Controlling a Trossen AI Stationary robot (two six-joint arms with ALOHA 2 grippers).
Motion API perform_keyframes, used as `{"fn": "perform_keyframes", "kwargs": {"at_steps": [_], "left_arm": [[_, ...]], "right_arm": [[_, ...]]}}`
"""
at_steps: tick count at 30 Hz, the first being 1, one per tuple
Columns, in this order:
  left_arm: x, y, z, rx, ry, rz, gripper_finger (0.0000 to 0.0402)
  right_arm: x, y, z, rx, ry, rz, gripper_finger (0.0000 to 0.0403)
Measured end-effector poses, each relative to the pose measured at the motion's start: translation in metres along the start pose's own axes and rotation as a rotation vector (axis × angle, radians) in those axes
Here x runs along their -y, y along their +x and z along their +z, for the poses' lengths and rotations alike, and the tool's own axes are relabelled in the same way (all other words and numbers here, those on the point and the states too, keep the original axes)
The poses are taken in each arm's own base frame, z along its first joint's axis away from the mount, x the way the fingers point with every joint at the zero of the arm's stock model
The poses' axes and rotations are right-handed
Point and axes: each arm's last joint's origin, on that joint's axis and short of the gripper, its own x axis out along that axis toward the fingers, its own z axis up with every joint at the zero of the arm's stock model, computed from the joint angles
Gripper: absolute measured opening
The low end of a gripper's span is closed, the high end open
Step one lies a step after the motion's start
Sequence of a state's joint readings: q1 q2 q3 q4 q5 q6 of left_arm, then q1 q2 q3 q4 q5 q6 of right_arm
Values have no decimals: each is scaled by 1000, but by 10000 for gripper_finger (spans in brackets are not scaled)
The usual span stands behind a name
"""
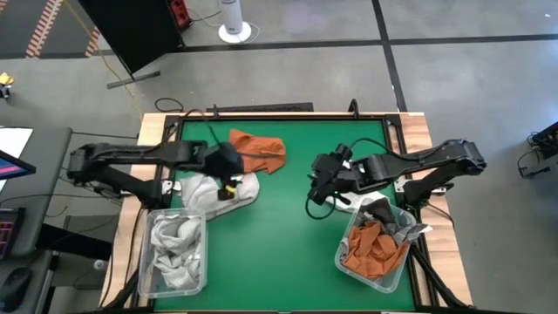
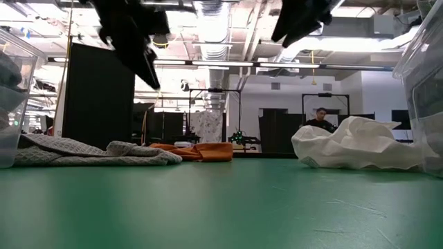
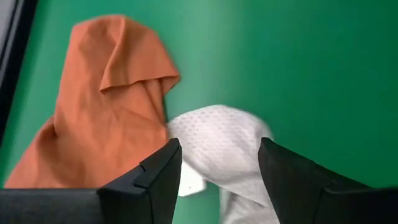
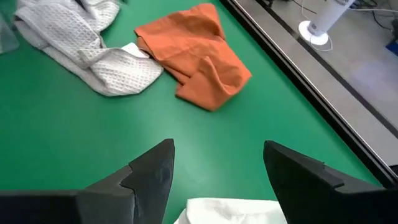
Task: Sort towels by color in basket
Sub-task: Put the brown towel into the right transparent bin
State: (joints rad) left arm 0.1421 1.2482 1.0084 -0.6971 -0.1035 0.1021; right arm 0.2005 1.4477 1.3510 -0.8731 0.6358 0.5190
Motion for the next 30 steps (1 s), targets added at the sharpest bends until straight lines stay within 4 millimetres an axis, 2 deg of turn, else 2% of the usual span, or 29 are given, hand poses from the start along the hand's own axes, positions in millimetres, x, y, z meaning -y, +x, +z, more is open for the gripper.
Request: {"fn": "perform_keyframes", "kwargs": {"at_steps": [8,17,22,26,30], "left_arm": [[-45,65,-4,-105,-52,-56,203],[-65,124,-17,-202,-84,-3,203],[-70,145,-25,-262,-79,69,203],[-71,151,-26,-266,-70,70,200],[-72,151,-23,-236,-43,77,164]], "right_arm": [[-11,-20,-8,57,-31,7,276],[-23,-32,-15,90,-33,23,276],[-27,-36,-18,101,-38,32,276],[-29,-38,-19,104,-42,39,276],[-29,-39,-20,104,-30,42,276]]}}
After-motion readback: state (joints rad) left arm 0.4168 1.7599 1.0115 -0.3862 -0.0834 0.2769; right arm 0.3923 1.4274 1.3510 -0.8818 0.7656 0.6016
